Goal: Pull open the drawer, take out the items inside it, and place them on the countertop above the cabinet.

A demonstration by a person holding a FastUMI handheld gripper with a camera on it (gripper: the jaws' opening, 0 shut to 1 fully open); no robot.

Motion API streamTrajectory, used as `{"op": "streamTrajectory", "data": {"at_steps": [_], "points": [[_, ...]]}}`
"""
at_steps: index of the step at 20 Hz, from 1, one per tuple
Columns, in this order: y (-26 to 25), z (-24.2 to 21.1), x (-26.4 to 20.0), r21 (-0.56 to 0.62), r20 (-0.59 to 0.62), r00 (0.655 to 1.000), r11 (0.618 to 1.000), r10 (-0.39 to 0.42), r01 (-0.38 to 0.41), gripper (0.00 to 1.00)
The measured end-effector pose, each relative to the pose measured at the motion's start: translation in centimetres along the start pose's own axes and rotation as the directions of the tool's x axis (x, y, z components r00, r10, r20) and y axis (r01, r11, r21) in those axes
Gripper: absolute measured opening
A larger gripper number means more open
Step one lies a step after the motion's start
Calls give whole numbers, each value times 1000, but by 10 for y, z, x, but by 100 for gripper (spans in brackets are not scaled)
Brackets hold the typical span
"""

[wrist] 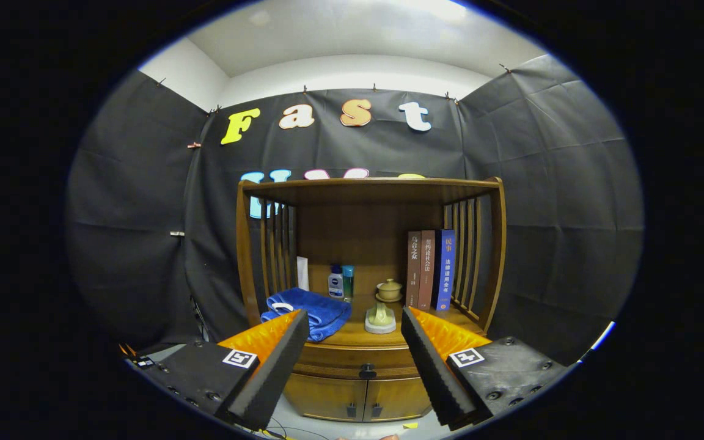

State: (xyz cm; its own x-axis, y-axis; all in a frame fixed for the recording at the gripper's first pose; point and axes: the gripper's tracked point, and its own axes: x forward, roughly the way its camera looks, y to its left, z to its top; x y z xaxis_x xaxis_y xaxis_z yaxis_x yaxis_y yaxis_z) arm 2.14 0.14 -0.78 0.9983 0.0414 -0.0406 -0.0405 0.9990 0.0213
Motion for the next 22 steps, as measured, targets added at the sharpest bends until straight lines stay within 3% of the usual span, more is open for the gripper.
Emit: {"op": "streamTrajectory", "data": {"at_steps": [22], "points": [[2,4,-7,34,7,1000,999,5,-5,98]]}}
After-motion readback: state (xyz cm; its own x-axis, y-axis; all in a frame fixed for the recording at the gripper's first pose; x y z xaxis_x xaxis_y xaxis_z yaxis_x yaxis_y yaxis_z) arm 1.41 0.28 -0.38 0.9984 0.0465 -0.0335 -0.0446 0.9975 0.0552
